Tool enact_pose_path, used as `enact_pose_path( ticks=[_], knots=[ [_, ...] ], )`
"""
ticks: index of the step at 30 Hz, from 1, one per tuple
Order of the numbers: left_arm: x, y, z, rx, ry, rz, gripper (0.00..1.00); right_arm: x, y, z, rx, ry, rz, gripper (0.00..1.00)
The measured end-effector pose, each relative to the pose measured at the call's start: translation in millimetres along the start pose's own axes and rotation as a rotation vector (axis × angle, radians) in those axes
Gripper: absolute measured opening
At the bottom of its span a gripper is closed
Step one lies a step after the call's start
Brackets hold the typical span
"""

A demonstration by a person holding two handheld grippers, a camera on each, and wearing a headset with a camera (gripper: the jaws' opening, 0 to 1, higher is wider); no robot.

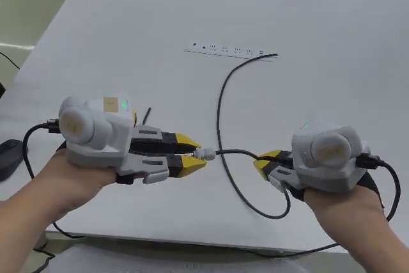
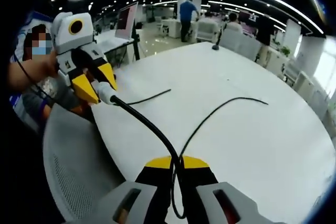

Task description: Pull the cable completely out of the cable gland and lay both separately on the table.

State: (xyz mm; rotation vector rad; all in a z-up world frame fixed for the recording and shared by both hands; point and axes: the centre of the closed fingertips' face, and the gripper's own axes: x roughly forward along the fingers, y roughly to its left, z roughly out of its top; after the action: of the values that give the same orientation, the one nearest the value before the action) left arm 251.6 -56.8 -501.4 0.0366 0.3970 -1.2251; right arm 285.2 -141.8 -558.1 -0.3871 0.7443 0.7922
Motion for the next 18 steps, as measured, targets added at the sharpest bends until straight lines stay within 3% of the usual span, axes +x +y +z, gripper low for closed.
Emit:
enact_pose_path(
  ticks=[11, 16, 18],
  knots=[
    [-0.9, 1.1, -5.5, -0.011, 0.019, 0.002, 0.15, -8.9, 2.0, 3.3, -0.101, -0.01, -0.013, 0.03],
    [-1.0, 0.3, -7.4, -0.011, 0.022, -0.001, 0.15, -15.9, 6.5, 13.3, -0.145, -0.028, -0.026, 0.16],
    [-0.9, 0.0, -8.1, -0.015, 0.023, -0.003, 0.15, -18.5, 15.3, 23.1, -0.186, -0.058, -0.011, 0.18]
  ],
)
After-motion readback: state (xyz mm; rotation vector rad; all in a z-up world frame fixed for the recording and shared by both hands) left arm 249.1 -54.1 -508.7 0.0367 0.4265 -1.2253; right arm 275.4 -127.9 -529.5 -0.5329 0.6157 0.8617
